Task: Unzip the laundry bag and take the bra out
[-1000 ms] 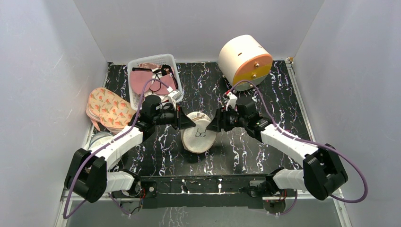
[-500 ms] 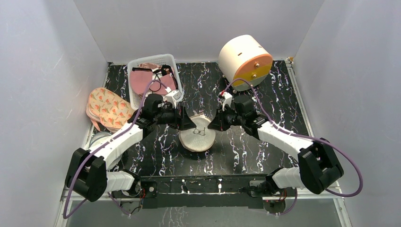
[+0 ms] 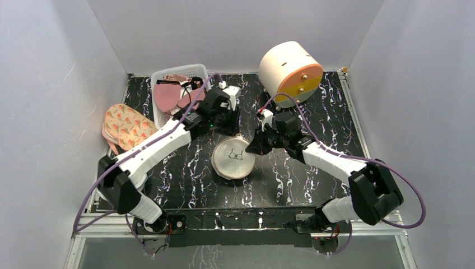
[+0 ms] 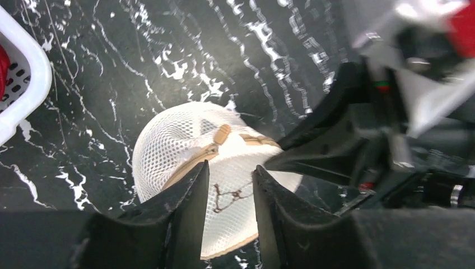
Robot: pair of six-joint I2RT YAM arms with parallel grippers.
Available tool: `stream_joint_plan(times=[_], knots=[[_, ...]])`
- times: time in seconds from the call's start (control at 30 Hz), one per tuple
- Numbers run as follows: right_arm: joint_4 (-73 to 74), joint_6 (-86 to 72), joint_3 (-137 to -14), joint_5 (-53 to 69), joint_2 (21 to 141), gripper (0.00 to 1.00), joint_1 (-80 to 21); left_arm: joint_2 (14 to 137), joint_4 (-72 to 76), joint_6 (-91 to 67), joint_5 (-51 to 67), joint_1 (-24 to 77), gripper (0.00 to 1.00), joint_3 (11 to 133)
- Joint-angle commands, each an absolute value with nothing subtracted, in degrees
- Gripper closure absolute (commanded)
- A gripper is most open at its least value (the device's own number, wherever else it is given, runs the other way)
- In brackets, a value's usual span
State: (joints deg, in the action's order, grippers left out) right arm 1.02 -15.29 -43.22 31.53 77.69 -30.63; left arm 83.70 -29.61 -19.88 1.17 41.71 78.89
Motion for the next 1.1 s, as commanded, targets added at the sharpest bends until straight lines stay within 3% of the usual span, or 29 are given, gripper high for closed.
stream_joint_plan(times=[0.0, 0.27, 0.6, 1.07], knots=[[-2.7, -15.3, -46.5, 31.9, 78.0, 1.0, -30.4, 88.8, -35.0, -16.4, -4.0, 42.4, 0.7, 81.9], [-6.8, -19.9, -43.5, 33.9, 76.8, 1.0, -30.4, 93.4, -31.6, -13.8, 0.3, 42.9, 0.68, 83.5], [-5.0, -19.4, -44.4, 33.5, 76.6, 1.0, -30.4, 95.4, -31.9, -12.5, -5.0, 45.4, 0.54, 86.3], [-4.9, -20.3, -44.8, 33.7, 76.1, 1.0, -30.4, 99.0, -33.4, -10.0, -7.9, 46.0, 0.67, 87.9]])
